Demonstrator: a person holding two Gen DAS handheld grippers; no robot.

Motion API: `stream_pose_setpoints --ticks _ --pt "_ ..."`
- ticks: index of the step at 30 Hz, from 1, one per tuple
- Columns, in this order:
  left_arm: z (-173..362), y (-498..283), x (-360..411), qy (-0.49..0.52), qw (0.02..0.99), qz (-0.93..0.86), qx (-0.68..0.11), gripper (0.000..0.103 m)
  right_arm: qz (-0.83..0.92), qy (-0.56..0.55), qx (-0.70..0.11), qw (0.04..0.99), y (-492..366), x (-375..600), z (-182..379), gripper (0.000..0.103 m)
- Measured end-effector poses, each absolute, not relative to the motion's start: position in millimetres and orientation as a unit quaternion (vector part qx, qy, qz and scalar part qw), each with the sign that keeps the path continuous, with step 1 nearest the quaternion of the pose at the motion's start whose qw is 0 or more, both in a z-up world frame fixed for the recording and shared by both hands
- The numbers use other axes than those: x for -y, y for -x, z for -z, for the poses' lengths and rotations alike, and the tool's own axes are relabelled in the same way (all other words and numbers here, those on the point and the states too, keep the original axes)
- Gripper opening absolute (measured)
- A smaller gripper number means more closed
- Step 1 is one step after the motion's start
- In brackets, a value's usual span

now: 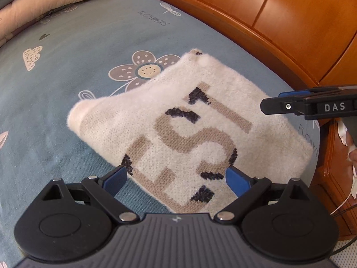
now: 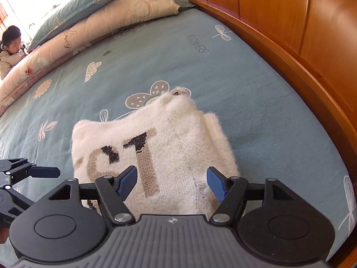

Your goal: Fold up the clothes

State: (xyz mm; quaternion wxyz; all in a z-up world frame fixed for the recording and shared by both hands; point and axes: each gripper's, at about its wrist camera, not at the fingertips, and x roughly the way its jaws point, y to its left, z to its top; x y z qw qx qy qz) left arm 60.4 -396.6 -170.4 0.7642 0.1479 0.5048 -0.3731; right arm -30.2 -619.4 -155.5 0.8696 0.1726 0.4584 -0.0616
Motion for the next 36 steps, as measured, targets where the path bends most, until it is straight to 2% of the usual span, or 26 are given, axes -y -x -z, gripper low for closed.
stream_pose_setpoints --ticks 8,17,26,36 --pt "176 -40 417 -0.200 0.737 0.412 -0.497 0.095 0.058 -0.192 -0.490 0.848 79 611 156 0.073" --pt "176 -33 440 -0.208 0.722 0.454 -0.478 0.095 0.106 -0.242 -0.501 0.824 89 628 197 0.073" --pt "185 -30 454 -0.246 0.712 0.455 -0.475 0.100 0.109 -0.248 -0.506 0.819 85 629 193 0.073" --pt "192 -39 457 -0.220 0.715 0.442 -0.496 0.102 0.102 -0.259 -0.500 0.820 88 634 188 0.075"
